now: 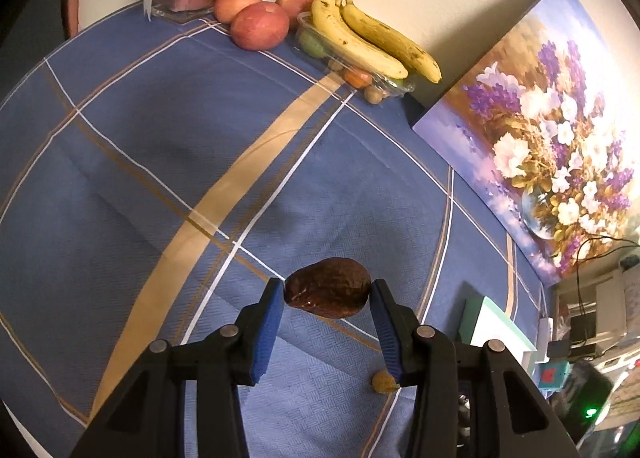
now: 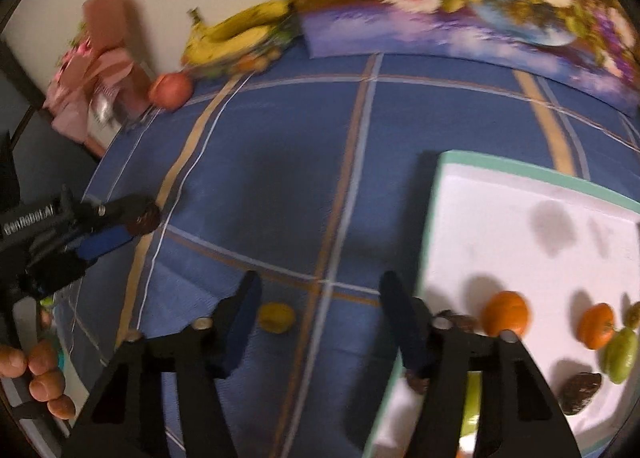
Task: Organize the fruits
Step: 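Grasp the small yellow-brown fruit with the right tool while the left tool lifts its fruit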
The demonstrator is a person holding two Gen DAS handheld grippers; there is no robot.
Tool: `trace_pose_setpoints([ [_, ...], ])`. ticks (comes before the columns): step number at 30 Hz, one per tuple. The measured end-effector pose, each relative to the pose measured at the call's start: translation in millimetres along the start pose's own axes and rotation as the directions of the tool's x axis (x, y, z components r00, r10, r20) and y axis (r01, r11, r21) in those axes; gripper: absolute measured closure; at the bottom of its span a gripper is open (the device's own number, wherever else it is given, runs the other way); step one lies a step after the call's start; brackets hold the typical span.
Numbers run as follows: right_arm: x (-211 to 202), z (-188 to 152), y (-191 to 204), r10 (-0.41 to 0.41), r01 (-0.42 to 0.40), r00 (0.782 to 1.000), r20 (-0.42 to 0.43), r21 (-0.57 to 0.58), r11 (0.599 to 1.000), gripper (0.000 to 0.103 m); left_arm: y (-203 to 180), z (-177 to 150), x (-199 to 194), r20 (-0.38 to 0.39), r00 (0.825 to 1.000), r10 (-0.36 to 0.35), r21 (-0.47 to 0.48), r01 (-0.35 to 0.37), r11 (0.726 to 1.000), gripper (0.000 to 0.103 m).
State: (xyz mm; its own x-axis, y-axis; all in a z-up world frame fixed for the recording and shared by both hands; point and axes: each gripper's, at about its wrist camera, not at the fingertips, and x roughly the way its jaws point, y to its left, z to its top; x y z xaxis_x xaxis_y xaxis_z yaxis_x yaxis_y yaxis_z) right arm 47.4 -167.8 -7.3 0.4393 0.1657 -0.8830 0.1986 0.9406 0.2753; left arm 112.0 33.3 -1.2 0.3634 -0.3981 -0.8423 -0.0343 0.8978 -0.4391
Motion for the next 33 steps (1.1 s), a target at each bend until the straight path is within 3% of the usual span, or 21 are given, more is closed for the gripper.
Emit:
trace_pose_setpoints([
  [3,13.0,-3.5,8.9,0.004,-0.005,0.999,-0.036,-0.018,1.000,0.052,2.9,0.3,0.1,-0.003,1.000,-0.008,-0.006,0.008,1.000,0.056],
  [11,40.8,-11.4,22.7,0.012,-0.018,0.994,-0.112,-0.047,0.999,0.058,4.2,0.1,2.7,-0.018,1.000,-0.020,-0.005,0.019,1.000,0.056],
  [17,46.4,-15.2,32.6,-0.006,-0.004,0.993,-0.119,-0.086,0.996,0.063,4.0,0.1,4.4,-0.023,1.000,-0.018,-0.003,0.018,1.000,0.056],
  [21,46.4,-15.4,33.1,-0.023,0.012,0.993,-0.118,-0.098,0.995,0.077,2.8,0.2,4.8,-0.022,1.000,-0.017,0.004,0.017,1.000,0.056],
  [33,23.4,-14.3,21.5,0.031,-0.037,0.997,-0.073,-0.077,0.996,0.077,-11.1,-1.5,3.5,-0.021,0.999,-0.042,0.057,0.043,0.997,0.056],
])
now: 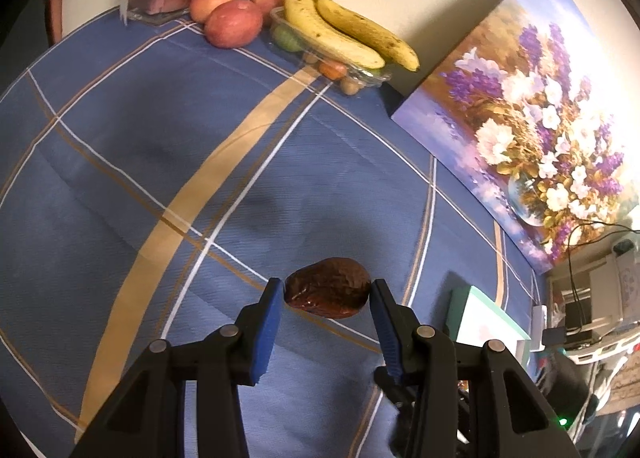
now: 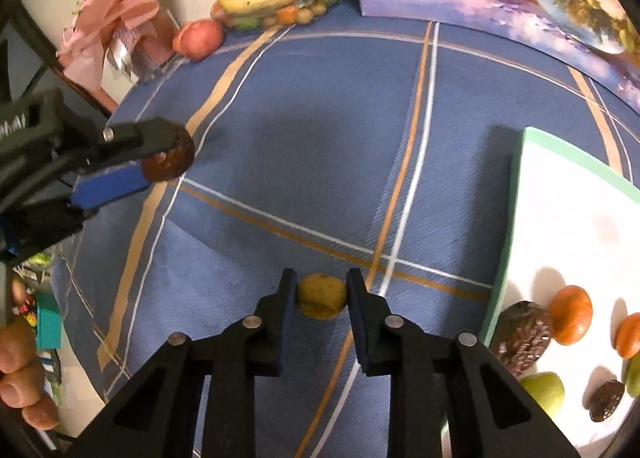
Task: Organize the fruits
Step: 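Grasp the small yellow-brown fruit with the right tool while the left tool lifts its fruit, then carry both fruits over the tray with the left and right tools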
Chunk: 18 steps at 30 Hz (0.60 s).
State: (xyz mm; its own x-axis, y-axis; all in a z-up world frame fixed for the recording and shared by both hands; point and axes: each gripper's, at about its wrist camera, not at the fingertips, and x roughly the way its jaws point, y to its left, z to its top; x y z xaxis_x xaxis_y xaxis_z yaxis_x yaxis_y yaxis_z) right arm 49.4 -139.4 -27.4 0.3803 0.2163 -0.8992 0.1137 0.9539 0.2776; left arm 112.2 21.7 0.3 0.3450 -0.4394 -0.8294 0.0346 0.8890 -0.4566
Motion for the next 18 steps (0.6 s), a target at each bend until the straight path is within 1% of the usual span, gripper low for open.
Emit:
trace_pose_setpoints([
  [3,-12.9,2.5,-11.0,-0.002,0.001,0.999,0.036,0.029,1.000,0.077,-11.1,-2.0,-0.1,0.000,1.000,-0.008,0.034,0.008,0.999,0.056],
  [6,-30.0,3.7,-30.2,-0.008,0.001,0.997,0.081,0.076,0.997,0.077,-23.5,-5.0,1.9,-0.007,1.000,-0.010,0.074,0.010,0.997,0.056],
  [11,-56.5,1.2,-72.9,-0.069,0.042,0.987,0.144,0.183,0.982,0.077,-52.4,-14.7,8.7,-0.035,0.999,-0.031,0.157,0.036,0.987,0.056],
  [15,-75.0,-2.1,-112.6,-0.145,0.094,0.975,0.169,0.278,0.956,0.077,-81.3,-32.4,16.0,-0.061,0.997,-0.043,0.242,0.056,0.969,0.056],
  [18,-86.9,-8.9,-138.8,-0.185,0.118,0.967,0.173,0.339,0.933,0.077,-105.0,-47.5,22.0,-0.083,0.994,-0.066,0.307,0.089,0.948,0.056],
])
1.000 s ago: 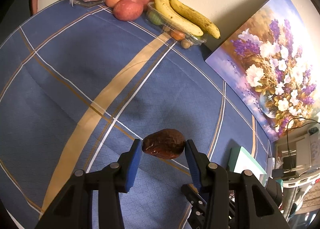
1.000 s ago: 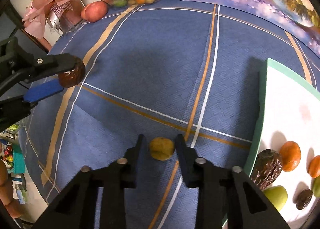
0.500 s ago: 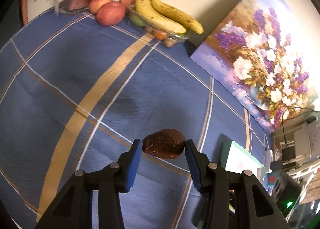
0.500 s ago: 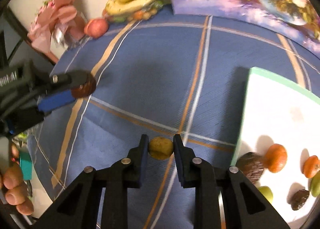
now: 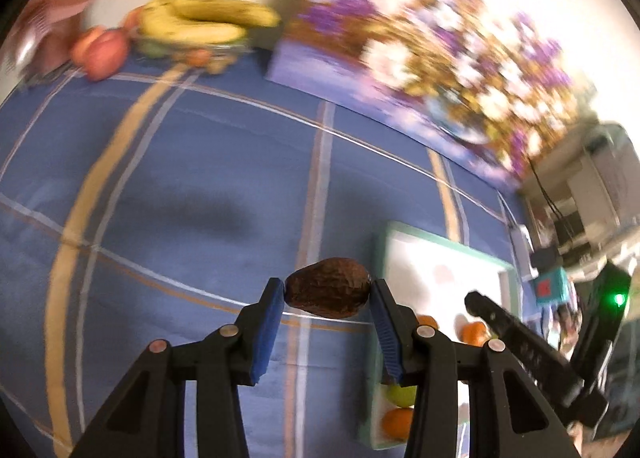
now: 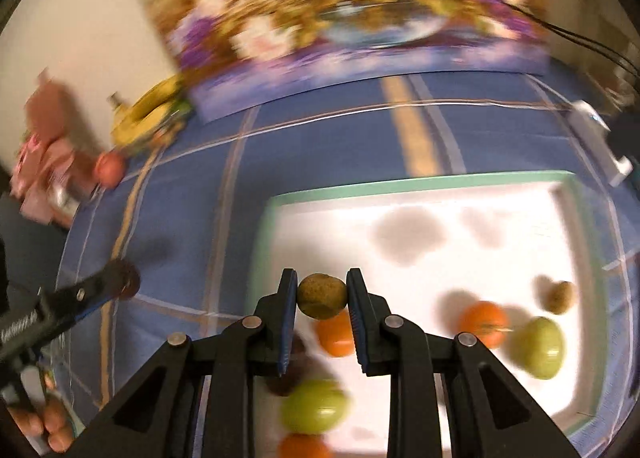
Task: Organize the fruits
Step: 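Carry both fruits over the tray with the left and right tools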
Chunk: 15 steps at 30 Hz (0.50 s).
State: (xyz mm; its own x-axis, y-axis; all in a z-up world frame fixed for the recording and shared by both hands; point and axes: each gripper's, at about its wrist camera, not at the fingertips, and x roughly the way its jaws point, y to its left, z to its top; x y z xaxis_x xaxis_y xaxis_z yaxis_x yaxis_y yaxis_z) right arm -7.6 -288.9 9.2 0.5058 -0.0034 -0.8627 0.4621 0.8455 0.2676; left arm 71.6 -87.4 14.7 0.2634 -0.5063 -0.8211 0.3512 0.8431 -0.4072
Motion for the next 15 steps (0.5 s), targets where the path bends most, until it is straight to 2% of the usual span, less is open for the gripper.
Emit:
trace_pose_setpoints([
  [7,-19.4,3.2,-55.7,-0.137,0.132,0.990,0.043,0.101,0.986,0.077,-62.5,-16.3,25.3,-0.039,0.999,-0.019,0.168,0.025,0.985,0.056],
  [15,-17.1,-1.6,-80.0,-0.164,0.155,0.985,0.058,0.135,0.979,0.077,-96.5,-19.4,47.0,0.025,0.999,-0.037,0.298,0.028,0.954,0.056],
])
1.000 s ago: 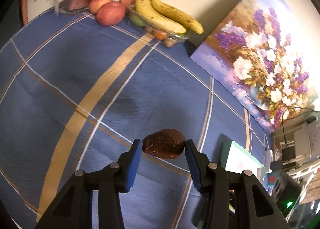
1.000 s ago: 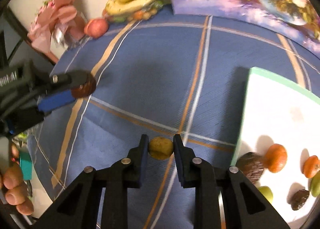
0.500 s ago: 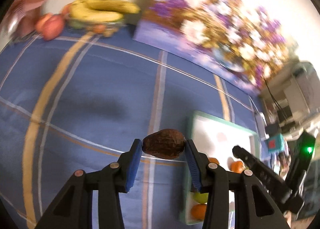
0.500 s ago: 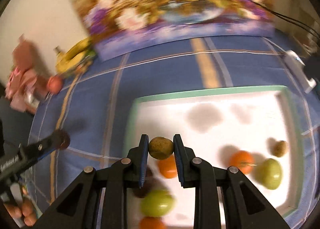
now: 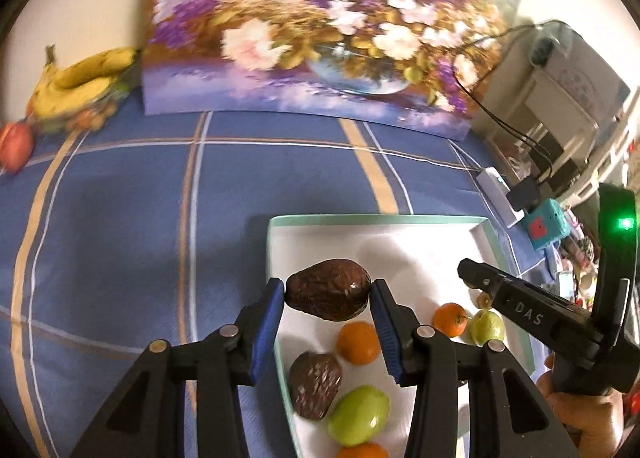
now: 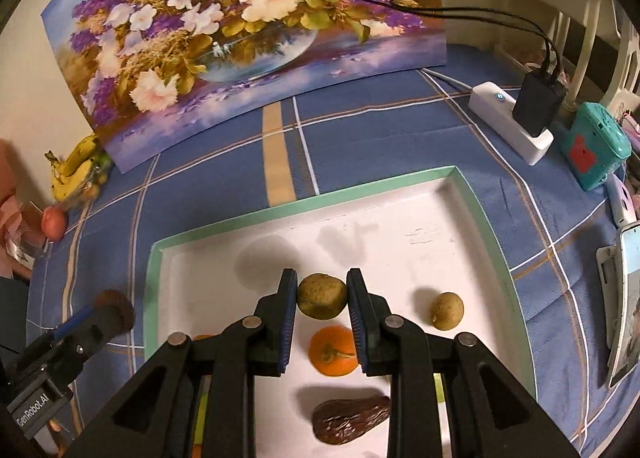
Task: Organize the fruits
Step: 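Carry both fruits over the tray with the left and right tools, then open the left tool to drop its fruit in the tray while the right tool releases its fruit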
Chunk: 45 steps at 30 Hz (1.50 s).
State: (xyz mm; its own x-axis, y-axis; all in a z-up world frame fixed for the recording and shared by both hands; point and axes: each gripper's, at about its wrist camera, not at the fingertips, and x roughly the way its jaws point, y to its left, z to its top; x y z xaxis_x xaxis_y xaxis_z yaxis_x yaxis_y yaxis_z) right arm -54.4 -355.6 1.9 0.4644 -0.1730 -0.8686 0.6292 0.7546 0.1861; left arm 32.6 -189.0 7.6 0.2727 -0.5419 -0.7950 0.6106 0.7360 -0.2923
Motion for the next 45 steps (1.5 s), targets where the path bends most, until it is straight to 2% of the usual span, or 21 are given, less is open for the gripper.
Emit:
trace_pose_setpoints([
  [4,14.8,-3.2,-3.4,-0.005,0.005,1.000,-0.017,0.005,1.000,0.077,-10.0,-3.3,17.3,-0.007,1.000,0.001,0.043,-0.001,0.999,0.056],
  [16,40.0,-7.7,-11.0,-0.038,0.039,0.996,-0.082,0.011,0.999,0.076,-5.9,-15.1,54.4,-0.110,0.993,0.033,0.031,-0.029,0.999,0.056],
  [22,44.9,-8.8,-14.5,-0.039,0.042,0.994,-0.103,0.022,0.999,0.076,-6.3,-14.9,53.3,-0.124,0.992,0.026,0.029,-0.023,0.999,0.055],
  [25,42.4,-7.7,-14.0,-0.046,0.048,0.994,-0.100,0.017,0.999,0.074,-6.8,-12.1,47.5,-0.126,0.992,0.011,0.024,-0.008,1.000,0.047],
  [27,39.1,-5.0,-13.0,-0.049,0.051,0.995,-0.091,0.015,0.999,0.071,-9.1,-9.2,42.8,-0.121,0.993,0.007,0.031,-0.003,1.000,0.047],
  [33,21.3,-2.9,-6.5,-0.058,0.058,0.996,-0.066,0.001,0.998,0.070,-11.2,-1.3,21.6,-0.114,0.993,0.024,0.041,-0.019,0.999,0.047],
  [35,15.8,-3.3,-2.3,-0.055,0.055,0.997,-0.062,-0.008,0.998,0.069,-5.4,-0.2,13.6,-0.112,0.993,0.039,0.027,-0.036,0.999,0.037],
  [37,10.8,-4.7,3.3,-0.045,0.044,0.997,-0.059,-0.015,0.999,0.057,3.7,-0.1,6.5,-0.109,0.992,0.066,0.005,-0.065,0.998,0.028],
  [39,5.7,-6.9,9.6,-0.041,0.040,0.998,-0.052,-0.019,0.999,0.045,15.7,-1.2,-1.1,-0.100,0.989,0.108,-0.015,-0.110,0.994,0.025],
  [42,0.6,-11.0,20.7,-0.044,0.041,0.998,-0.045,-0.054,0.998,0.043,34.7,-4.8,-10.8,-0.093,0.982,0.166,-0.049,-0.171,0.984,0.016],
  [44,-1.9,-17.1,27.6,-0.036,0.033,0.998,-0.047,-0.068,0.997,0.032,48.3,-8.9,-16.8,-0.090,0.975,0.203,-0.074,-0.210,0.975,0.000],
  [45,-2.7,-19.3,29.1,-0.034,0.030,0.998,-0.047,-0.071,0.997,0.026,54.0,-11.0,-20.0,-0.086,0.972,0.219,-0.084,-0.226,0.970,0.000],
])
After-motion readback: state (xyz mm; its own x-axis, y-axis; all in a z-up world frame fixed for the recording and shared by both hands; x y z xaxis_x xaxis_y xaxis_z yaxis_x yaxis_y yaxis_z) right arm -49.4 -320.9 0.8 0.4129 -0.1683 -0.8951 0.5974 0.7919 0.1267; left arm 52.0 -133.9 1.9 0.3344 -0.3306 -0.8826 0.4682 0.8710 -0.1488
